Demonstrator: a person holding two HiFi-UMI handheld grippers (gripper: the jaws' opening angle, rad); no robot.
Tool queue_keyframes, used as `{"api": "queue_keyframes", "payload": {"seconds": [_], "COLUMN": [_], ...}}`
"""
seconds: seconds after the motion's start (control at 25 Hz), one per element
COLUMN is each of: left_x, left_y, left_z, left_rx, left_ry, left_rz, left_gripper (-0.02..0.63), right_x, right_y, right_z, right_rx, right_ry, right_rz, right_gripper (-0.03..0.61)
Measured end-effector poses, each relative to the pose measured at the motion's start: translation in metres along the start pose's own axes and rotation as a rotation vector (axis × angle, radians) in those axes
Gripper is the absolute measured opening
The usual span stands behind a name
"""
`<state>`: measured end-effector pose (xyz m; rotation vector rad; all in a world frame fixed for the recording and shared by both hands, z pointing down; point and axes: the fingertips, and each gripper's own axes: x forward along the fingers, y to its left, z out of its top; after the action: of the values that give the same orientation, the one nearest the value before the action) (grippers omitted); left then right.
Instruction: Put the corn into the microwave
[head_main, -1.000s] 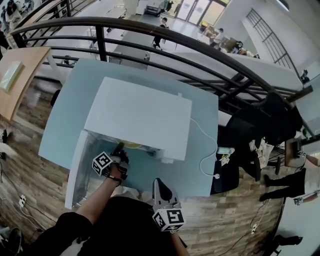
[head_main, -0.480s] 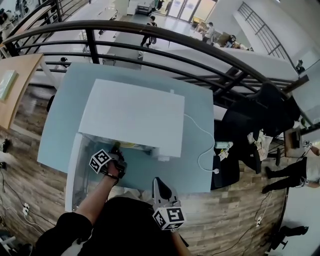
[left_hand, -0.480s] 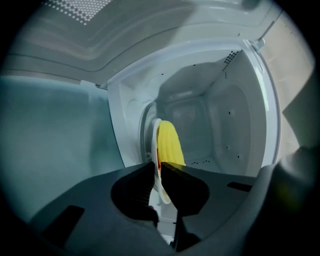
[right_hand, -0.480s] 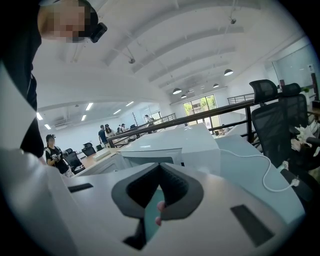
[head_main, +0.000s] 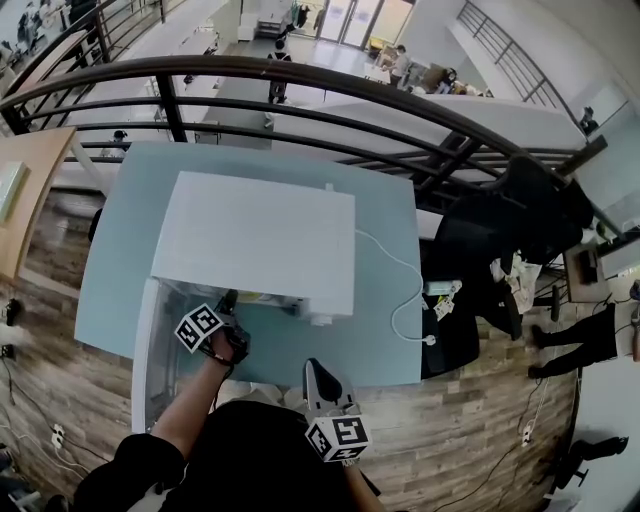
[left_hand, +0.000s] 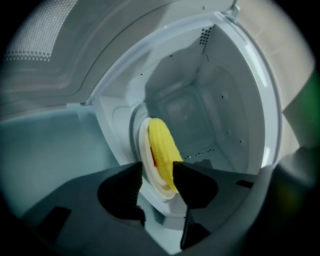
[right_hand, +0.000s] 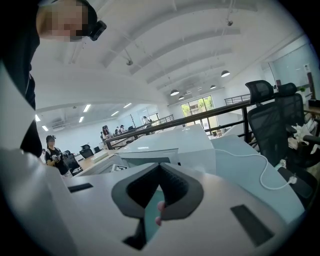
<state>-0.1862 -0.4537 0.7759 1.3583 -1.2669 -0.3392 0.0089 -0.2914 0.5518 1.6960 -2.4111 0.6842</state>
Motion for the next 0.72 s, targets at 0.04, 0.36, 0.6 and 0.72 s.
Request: {"api": "queue_keyframes", "payload": {"seconds": [0.04, 0.36, 0.6, 0.72], "left_x": [-0.001, -0.012, -0.033, -0.046], "left_y": [0.0, 0.005, -0.003, -0.007], "left_z": [0.001, -0.003, -0.016, -0.019], "left_rx": [0.023, 0.168, 0.269, 0.341], "left_ry": [0.0, 0.019, 0.055, 0.043], "left_rz": [0.013, 0.078, 0.053, 0.058], "left_gripper": [0.178, 0.25, 0.242, 0.091], "right_x": [-0.001, -0.004, -0.007, -0.007], "right_y": [0.0, -0.001, 0.005, 0.007], "right_z": [0.0, -0.005, -0.007, -0.009], "right_rx": [0.001, 0.013, 0.024, 0.023], "right_ry": [-0.002, -0.011, -0.015, -0.016], "right_rz": [-0.001, 0.004, 0.024, 0.029], "right_gripper": [0.008, 0.008, 0.008, 0.008]}}
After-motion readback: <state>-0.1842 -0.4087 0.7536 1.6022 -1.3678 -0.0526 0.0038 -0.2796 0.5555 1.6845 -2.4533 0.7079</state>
